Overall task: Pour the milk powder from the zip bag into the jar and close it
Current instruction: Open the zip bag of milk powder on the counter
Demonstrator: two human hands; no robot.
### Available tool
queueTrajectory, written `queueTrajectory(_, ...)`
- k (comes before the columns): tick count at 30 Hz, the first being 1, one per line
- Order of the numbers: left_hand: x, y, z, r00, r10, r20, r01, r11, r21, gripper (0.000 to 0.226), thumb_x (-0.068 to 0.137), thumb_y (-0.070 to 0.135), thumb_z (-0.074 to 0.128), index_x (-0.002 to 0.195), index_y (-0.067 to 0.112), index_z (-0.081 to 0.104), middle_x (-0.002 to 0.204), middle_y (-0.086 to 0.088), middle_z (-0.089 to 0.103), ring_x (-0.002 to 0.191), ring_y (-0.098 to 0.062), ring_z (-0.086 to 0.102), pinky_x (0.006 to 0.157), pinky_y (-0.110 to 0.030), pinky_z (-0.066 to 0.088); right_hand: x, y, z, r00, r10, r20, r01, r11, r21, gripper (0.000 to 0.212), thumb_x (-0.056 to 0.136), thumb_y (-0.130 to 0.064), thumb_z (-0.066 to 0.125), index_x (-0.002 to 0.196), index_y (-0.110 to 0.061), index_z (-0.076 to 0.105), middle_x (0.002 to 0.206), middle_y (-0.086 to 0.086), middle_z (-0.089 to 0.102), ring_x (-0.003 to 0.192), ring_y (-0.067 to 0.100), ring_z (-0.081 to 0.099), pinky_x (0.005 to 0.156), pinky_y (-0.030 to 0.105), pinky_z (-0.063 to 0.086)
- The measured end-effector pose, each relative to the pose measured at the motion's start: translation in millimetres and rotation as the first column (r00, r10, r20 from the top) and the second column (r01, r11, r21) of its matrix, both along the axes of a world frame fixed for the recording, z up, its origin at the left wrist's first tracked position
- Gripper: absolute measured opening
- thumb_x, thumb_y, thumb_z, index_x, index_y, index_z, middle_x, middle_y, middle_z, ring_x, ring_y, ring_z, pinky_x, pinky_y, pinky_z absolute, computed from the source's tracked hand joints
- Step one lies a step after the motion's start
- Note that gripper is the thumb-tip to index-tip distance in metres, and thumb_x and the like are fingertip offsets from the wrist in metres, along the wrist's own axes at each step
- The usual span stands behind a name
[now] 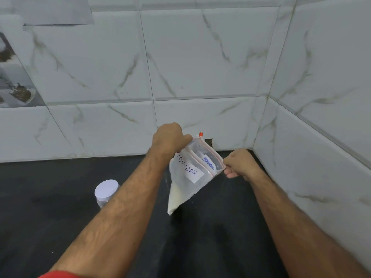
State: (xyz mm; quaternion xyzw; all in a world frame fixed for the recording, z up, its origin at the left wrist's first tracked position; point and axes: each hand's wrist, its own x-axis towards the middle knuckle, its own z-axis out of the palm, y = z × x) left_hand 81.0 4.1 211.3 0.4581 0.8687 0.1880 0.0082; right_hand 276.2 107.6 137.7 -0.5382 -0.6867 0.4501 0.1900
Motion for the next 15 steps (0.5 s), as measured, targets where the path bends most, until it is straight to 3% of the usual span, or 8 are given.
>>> queueTrajectory(3,15,9,-17,0.997,-0.066,-0.030,0.062,0.991,-0.117,0.033,0.088,0.038,0.059,0.067,0.013,0.056,0.066,0.001,0.059,0.064,-0.019,0.057,0.055,-0.027,0.039,-1,-6,-21,0.999,0.008,0.041,-0.006,0.999,-0.045,0.015,0.090,-0.008,0.069,0.076,-0.003,0.068,0.074,0.014,0.071,0.069,0.024,0.073,0.075,0.040,0.064)
queueTrajectory(6,31,13,-50,0.993,-0.120,0.000,0.118,0.977,-0.180,0.029,0.093,0.040,0.057,0.088,0.012,0.065,0.070,0.003,0.056,0.071,-0.019,0.059,0.060,-0.029,0.043,3,-9,-45,0.997,0.002,0.080,0.002,0.999,-0.054,0.013,0.090,-0.010,0.069,0.080,-0.002,0.071,0.081,0.015,0.075,0.076,0.027,0.076,0.079,0.042,0.064)
queueTrajectory(8,44,15,-69,0.987,-0.157,0.020,0.158,0.968,-0.193,0.030,0.093,0.039,0.057,0.102,0.013,0.068,0.078,0.002,0.059,0.074,-0.018,0.060,0.064,-0.029,0.047,9,-7,-56,0.997,-0.016,0.078,0.022,0.998,-0.067,0.014,0.091,-0.012,0.067,0.080,-0.003,0.070,0.083,0.014,0.075,0.077,0.027,0.076,0.077,0.041,0.064)
queueTrajectory(12,71,16,-98,0.980,-0.192,0.056,0.199,0.967,-0.161,0.031,0.095,0.040,0.057,0.108,0.015,0.069,0.089,0.000,0.068,0.074,-0.016,0.066,0.063,-0.028,0.053,26,-4,-74,0.997,-0.050,0.062,0.060,0.983,-0.174,0.015,0.094,-0.011,0.063,0.084,-0.003,0.070,0.086,0.013,0.077,0.077,0.026,0.076,0.065,0.035,0.064)
queueTrajectory(15,88,17,-122,0.972,-0.223,0.074,0.231,0.963,-0.140,0.037,0.097,0.046,0.053,0.111,0.016,0.068,0.101,-0.003,0.074,0.087,-0.020,0.071,0.075,-0.032,0.059,38,-6,-91,0.997,-0.044,0.062,0.055,0.979,-0.195,0.011,0.094,-0.010,0.063,0.087,-0.003,0.069,0.085,0.013,0.077,0.073,0.024,0.077,0.066,0.036,0.064)
